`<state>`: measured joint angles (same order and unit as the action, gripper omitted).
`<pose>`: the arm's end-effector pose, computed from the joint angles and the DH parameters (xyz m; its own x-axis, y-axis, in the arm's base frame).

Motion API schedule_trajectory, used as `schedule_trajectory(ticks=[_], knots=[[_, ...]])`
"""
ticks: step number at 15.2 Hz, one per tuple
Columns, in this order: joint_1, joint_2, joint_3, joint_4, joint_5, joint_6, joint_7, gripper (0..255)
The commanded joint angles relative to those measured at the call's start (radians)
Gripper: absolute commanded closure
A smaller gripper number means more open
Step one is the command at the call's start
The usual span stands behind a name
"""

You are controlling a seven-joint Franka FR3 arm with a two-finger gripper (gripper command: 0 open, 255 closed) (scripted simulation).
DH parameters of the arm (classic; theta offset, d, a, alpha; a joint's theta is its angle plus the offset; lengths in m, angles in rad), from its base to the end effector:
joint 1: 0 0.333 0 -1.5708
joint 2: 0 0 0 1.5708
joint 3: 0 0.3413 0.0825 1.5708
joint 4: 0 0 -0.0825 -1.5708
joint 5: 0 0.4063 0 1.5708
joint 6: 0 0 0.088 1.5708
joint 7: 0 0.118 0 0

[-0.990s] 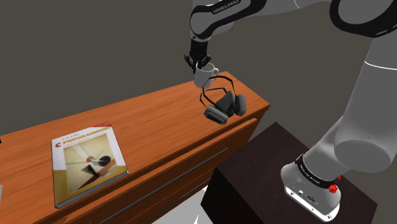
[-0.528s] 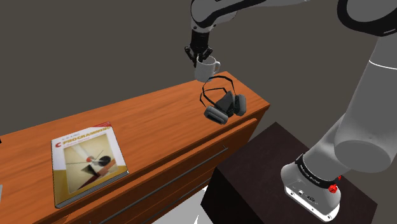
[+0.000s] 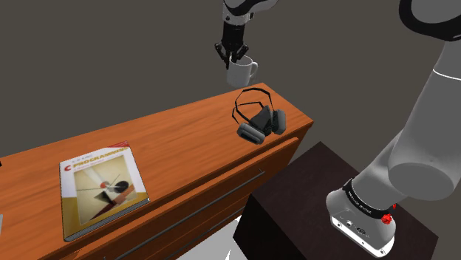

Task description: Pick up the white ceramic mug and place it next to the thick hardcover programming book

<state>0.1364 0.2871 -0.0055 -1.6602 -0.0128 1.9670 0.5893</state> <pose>0.6686 0.0874 0.4481 0.8987 -0.4378 0.0238 -0.4380 -0.8990 0.0003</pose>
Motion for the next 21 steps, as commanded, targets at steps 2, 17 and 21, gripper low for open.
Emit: schedule_trajectory(ticks=[2,17,21], knots=[[-0.001,-0.007,0.000,0.033,0.000,-0.039,-0.001,255],[0.065,-0.088,0.038,0.053,-0.010,-0.142,0.102,255],[0.115,-0.126,0.072,0.003,-0.016,-0.132,0.189,255]])
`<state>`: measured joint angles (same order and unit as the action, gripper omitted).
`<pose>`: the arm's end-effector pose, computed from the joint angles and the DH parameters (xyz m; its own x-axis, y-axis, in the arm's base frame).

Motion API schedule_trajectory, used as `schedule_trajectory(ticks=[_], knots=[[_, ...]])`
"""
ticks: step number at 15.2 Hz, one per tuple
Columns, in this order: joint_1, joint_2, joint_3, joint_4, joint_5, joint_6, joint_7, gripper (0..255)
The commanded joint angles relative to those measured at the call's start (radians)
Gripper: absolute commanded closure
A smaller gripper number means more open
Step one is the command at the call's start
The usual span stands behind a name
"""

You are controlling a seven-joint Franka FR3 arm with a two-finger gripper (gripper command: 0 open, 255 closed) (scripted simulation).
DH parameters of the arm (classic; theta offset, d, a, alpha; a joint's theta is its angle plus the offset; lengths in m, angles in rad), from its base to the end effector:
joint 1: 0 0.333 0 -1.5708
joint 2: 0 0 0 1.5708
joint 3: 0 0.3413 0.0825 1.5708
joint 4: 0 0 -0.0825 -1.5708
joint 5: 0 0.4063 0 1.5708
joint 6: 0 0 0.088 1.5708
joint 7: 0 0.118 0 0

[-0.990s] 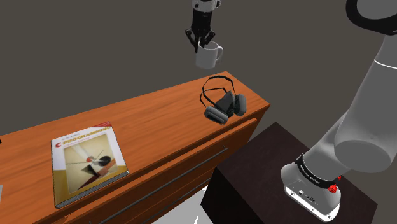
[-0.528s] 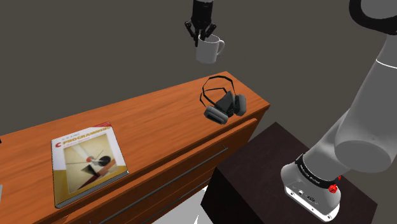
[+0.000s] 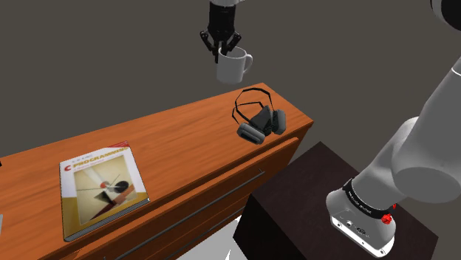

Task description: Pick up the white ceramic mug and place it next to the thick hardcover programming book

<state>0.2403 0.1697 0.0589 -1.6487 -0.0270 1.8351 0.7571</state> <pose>0.6159 0.1849 0.5195 0.8993 -0.4366 0.0235 -0.4368 -0.8996 0.0001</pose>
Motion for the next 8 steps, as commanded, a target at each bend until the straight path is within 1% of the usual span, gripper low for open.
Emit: schedule_trajectory(ticks=[1,8], knots=[[0.024,-0.016,0.017,-0.018,-0.003,0.001,0.043,255],[0.113,-0.041,0.083,-0.048,-0.012,0.003,0.201,255]])
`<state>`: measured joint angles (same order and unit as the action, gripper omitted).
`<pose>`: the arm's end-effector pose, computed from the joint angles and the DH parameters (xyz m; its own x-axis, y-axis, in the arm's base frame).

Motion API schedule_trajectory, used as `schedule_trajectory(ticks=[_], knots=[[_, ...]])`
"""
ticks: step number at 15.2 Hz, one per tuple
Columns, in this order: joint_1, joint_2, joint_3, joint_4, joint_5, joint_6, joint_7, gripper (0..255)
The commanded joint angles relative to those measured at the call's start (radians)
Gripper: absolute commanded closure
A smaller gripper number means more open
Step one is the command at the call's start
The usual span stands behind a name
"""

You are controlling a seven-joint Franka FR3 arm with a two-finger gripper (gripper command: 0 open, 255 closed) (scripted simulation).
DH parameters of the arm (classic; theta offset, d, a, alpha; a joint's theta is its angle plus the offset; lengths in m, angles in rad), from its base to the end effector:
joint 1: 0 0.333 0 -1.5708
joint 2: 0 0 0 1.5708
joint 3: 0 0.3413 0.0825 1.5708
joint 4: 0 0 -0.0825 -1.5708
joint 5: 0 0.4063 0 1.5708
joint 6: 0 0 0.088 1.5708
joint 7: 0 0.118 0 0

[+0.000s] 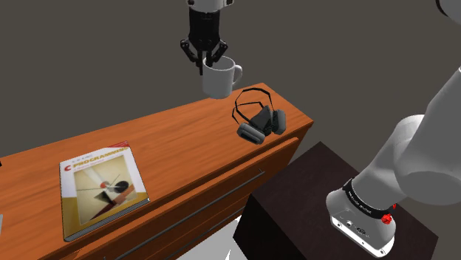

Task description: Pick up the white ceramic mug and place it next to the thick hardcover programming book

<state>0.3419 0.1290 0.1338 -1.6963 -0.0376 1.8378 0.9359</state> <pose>0.5625 0.2815 0.5222 0.8994 -0.4364 0.0236 -0.4365 -0.8997 0.0004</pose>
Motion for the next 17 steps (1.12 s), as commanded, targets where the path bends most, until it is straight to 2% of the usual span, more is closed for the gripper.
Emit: schedule_trajectory(ticks=[1,9,17], knots=[[0.024,0.000,0.018,0.000,-0.003,0.000,0.045,255],[0.133,0.039,0.096,0.052,-0.024,-0.021,0.233,255],[0.132,0.050,0.094,-0.041,-0.029,0.083,0.238,255]])
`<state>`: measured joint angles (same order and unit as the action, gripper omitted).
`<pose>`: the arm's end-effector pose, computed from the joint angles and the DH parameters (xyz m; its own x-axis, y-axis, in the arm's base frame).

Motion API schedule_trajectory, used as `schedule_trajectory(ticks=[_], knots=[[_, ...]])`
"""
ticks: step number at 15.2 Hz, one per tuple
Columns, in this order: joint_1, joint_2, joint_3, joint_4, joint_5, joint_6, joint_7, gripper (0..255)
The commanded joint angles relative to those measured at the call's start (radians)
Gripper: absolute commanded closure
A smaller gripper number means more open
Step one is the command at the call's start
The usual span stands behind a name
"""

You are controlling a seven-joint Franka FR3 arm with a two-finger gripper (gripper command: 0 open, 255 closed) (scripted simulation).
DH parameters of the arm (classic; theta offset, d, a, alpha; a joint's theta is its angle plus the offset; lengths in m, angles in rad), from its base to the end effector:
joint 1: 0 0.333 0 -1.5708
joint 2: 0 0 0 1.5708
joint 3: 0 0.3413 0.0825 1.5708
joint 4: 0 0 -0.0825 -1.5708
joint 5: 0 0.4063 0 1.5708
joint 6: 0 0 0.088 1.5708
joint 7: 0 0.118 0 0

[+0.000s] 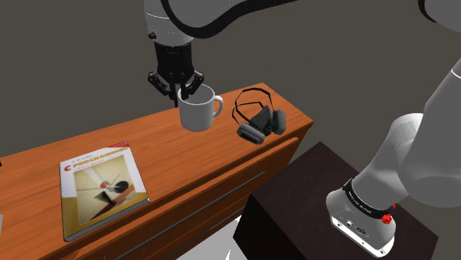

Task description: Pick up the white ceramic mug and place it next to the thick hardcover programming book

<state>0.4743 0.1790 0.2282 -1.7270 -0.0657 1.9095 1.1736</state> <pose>0.4977 0.4034 0.4835 0.8988 -0.4377 0.0233 -0.4379 -0.8990 0.0009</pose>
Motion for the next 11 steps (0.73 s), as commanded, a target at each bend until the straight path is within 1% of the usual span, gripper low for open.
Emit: schedule_trajectory(ticks=[1,11], knots=[[0.000,0.003,0.000,-0.021,-0.001,0.024,0.001,255],[0.001,0.037,-0.003,-0.112,-0.013,0.149,0.011,255]])
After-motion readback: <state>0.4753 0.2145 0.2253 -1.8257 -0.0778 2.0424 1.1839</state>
